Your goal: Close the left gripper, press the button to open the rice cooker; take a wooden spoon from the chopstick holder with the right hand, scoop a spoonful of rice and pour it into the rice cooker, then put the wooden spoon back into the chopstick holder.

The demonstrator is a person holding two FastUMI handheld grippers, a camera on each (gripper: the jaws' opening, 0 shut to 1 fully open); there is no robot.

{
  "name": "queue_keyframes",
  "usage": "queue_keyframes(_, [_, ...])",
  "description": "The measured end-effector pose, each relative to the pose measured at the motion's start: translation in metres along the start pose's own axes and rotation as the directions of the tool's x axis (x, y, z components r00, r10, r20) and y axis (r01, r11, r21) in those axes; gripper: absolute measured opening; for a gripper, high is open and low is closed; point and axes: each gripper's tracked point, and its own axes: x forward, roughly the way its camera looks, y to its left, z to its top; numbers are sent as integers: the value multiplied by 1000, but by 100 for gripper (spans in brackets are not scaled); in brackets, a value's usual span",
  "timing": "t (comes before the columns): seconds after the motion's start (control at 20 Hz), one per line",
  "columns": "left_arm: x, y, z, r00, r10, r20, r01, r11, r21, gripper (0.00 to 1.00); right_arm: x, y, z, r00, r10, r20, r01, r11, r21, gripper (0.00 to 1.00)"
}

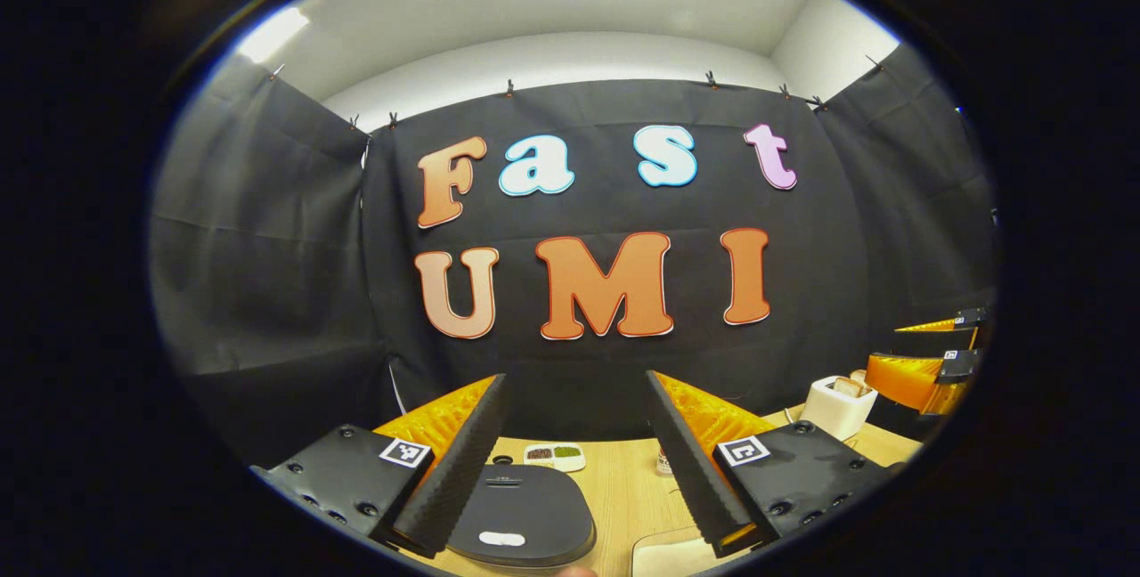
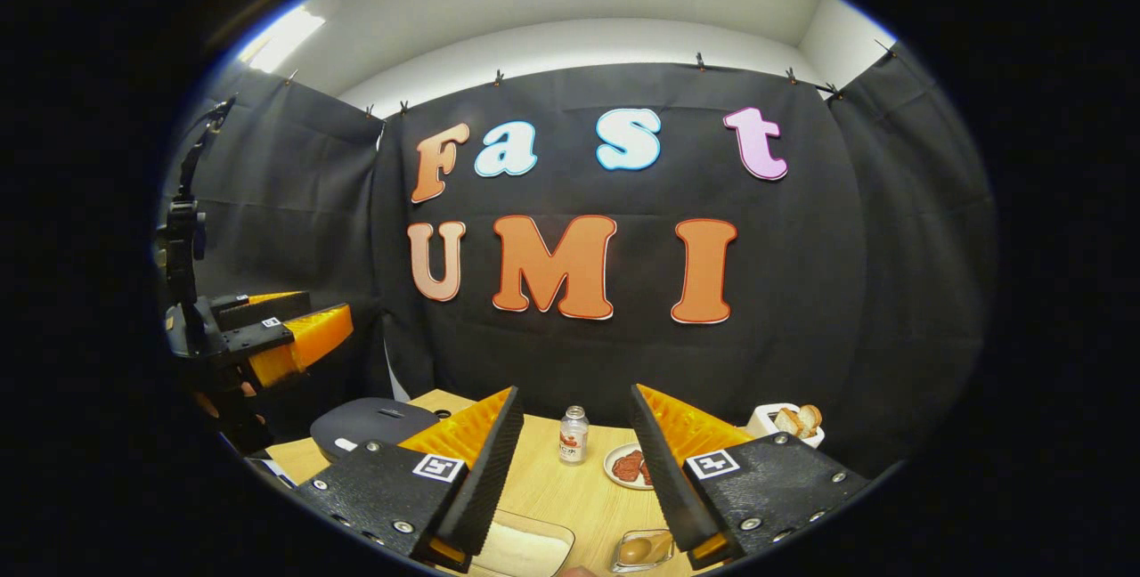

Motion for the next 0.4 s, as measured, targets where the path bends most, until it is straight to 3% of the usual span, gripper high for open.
queue_keyframes(0.25, [-7,-3,0,1000,-2,4,2,1000,4,100,-6,5,-8,999,13,-30,-12,999,36,76])
queue_keyframes(0.4, [-7,-4,1,1000,-5,6,5,1000,9,100,-5,-1,-7,1000,-22,-18,23,998,59,76])
